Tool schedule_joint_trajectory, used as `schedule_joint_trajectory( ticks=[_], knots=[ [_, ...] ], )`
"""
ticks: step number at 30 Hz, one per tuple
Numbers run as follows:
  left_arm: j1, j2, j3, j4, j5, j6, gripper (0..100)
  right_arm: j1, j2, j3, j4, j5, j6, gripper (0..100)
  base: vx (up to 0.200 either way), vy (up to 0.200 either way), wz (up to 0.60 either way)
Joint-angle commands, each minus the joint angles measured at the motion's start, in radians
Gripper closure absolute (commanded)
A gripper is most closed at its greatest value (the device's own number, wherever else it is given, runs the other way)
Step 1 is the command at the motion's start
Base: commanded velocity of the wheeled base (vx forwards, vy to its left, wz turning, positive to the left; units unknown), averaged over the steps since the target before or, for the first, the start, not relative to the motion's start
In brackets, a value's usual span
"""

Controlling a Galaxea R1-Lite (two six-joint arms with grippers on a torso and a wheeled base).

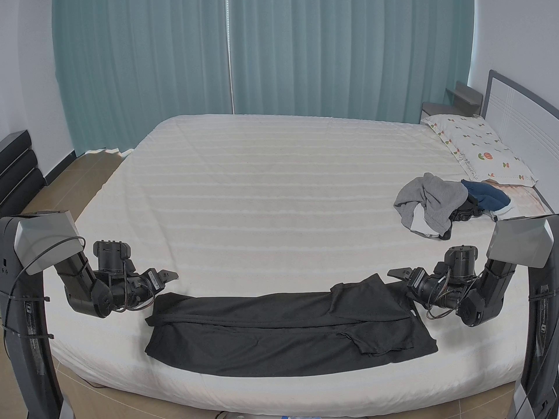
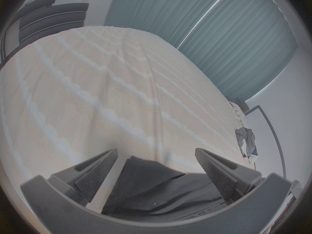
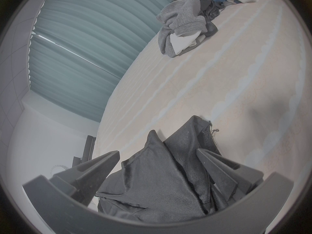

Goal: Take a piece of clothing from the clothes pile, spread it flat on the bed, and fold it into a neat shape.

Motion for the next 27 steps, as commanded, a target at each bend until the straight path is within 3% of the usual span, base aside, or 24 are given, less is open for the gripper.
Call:
schedule_joint_trajectory(
  ticks=[1, 15, 16, 27],
  knots=[
    [-0.001, 0.002, 0.02, -0.003, 0.0, 0.0, 0, 0.001, 0.004, 0.001, -0.001, 0.001, 0.0, 0, 0.0, 0.0, 0.0],
    [-0.032, 0.022, 0.043, -0.008, 0.087, 0.031, 0, 0.001, 0.005, 0.013, -0.022, 0.001, 0.001, 0, 0.0, 0.0, 0.0],
    [-0.033, 0.025, 0.044, -0.009, 0.095, 0.031, 100, 0.001, 0.007, 0.014, -0.03, 0.001, 0.001, 0, 0.0, 0.0, 0.0],
    [-0.015, 0.027, 0.055, -0.023, 0.189, 0.003, 100, 0.001, 0.016, 0.021, -0.05, -0.001, 0.0, 0, 0.0, 0.0, 0.0]
  ],
)
